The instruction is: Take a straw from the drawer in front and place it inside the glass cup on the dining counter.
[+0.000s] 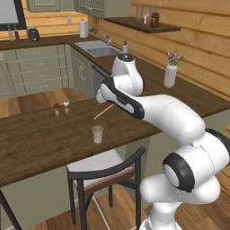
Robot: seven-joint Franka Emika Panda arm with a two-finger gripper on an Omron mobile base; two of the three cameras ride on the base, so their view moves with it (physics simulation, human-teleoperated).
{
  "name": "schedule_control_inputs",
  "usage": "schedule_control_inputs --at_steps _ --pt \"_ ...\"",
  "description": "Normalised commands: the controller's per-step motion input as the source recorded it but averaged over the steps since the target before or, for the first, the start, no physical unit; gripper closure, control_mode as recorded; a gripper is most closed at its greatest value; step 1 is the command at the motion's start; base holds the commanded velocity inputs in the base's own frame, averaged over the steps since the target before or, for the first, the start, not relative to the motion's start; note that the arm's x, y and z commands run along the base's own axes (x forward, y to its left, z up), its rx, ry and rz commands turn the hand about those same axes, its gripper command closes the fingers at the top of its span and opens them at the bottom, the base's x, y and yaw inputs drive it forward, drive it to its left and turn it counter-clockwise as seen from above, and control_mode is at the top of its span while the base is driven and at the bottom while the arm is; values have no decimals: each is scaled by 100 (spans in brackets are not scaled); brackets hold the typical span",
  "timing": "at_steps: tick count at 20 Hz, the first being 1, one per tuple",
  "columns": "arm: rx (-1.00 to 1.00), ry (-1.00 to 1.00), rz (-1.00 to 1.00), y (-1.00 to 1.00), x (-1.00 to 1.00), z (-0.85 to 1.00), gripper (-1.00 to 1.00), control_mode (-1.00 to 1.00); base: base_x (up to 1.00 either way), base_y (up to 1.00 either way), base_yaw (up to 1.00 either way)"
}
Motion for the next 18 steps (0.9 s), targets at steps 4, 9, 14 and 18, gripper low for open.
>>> schedule_control_inputs --at_steps 4,9,14,18 --pt "-2 1 1 7 36 0 100 -100 22 6 0" --pt "-44 -32 4 21 4 0 100 -100 0 0 0" --pt "-62 -41 2 33 0 0 100 -100 0 0 0" --pt "-52 -31 0 39 11 0 100 -100 0 0 0"
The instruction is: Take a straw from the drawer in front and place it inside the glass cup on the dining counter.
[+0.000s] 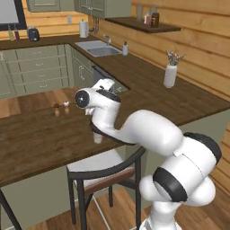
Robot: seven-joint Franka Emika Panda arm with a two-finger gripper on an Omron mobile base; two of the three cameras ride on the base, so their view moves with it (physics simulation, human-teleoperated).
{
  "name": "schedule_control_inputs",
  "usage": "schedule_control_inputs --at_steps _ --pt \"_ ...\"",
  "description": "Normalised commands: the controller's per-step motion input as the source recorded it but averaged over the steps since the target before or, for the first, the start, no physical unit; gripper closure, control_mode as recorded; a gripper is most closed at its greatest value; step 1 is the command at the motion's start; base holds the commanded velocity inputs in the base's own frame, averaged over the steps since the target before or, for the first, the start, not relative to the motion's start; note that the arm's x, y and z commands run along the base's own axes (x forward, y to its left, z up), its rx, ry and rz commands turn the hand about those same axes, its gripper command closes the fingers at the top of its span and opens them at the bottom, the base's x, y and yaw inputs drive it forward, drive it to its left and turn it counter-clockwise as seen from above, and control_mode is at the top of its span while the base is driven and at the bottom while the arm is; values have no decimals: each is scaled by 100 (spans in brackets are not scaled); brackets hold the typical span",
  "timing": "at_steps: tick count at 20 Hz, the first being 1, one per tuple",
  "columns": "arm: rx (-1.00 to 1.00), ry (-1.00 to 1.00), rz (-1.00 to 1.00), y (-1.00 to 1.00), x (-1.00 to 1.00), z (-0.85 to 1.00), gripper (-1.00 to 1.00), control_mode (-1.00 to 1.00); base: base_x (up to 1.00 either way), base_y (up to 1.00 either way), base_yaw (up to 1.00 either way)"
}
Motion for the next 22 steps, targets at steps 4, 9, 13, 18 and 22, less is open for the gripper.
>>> schedule_control_inputs --at_steps 4,9,13,18,22 --pt "-36 -20 1 42 33 0 100 -100 0 0 0" --pt "-26 -9 0 27 39 0 100 -100 0 0 0" --pt "-9 -3 0 21 16 -12 100 -100 0 0 0" --pt "-6 0 0 27 19 -15 100 -100 0 0 0" --pt "-2 0 0 15 17 -16 100 -100 0 0 0"
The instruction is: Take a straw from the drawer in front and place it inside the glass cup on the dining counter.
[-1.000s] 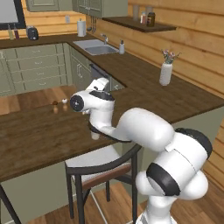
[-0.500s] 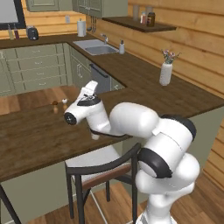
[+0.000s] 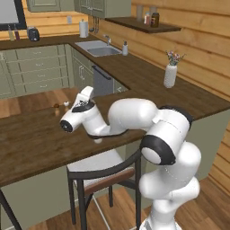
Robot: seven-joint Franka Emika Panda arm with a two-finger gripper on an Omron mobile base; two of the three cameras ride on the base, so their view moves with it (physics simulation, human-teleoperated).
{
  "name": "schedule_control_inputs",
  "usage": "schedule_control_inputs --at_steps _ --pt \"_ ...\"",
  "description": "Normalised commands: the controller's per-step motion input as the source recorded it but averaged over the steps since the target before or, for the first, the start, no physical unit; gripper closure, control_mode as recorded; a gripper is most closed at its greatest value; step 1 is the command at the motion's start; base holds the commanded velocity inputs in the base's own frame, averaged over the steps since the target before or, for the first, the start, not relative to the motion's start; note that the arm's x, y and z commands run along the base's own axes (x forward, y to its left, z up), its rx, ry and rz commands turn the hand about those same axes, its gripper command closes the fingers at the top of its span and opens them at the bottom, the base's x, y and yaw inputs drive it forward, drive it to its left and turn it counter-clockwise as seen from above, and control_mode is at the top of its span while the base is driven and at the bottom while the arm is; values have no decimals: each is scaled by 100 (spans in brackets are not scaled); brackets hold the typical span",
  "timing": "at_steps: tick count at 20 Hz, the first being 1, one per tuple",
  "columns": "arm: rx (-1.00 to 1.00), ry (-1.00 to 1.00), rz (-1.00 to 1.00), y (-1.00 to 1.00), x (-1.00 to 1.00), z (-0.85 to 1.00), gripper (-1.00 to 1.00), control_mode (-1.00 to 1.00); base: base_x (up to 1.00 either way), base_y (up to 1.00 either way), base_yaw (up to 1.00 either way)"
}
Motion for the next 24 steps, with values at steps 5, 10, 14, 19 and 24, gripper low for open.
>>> schedule_control_inputs --at_steps 5,10,14,19,24 --pt "-3 0 0 1 7 -28 100 -100 0 0 0" --pt "-4 0 0 0 12 -25 100 -100 0 0 0" --pt "-2 -1 0 0 25 -12 100 -100 0 0 0" --pt "0 0 0 0 34 -15 100 -100 0 0 0" --pt "0 0 0 0 30 -17 100 -100 0 0 0"
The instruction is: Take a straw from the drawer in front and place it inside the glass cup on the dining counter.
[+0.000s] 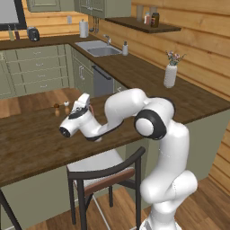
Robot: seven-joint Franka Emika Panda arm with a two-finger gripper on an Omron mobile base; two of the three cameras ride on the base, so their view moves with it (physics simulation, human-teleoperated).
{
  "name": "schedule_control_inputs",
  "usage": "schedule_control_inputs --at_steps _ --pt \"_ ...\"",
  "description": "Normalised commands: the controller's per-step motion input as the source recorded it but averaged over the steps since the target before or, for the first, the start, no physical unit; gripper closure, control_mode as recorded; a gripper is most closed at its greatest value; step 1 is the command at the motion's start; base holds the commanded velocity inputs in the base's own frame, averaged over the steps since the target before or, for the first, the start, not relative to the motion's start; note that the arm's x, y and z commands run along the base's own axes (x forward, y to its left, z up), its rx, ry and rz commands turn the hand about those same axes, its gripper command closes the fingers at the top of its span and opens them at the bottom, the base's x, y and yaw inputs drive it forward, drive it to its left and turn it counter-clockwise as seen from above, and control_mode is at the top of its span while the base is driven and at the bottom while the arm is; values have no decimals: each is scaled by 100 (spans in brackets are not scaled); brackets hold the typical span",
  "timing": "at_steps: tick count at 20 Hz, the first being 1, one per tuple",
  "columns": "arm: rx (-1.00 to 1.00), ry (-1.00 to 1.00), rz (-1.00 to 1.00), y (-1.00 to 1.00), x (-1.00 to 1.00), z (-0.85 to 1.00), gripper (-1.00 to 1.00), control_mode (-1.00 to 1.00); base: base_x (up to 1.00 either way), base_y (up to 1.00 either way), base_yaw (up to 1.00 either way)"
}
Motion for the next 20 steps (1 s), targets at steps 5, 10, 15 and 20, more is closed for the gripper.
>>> schedule_control_inputs --at_steps 5,10,15,20 --pt "0 0 0 0 8 -12 100 -100 0 0 0" --pt "0 0 0 0 -42 0 100 -100 0 0 0" --pt "0 0 -1 -10 -35 -1 100 -100 0 0 0" --pt "-1 0 -1 -19 10 -13 100 -100 0 0 0"
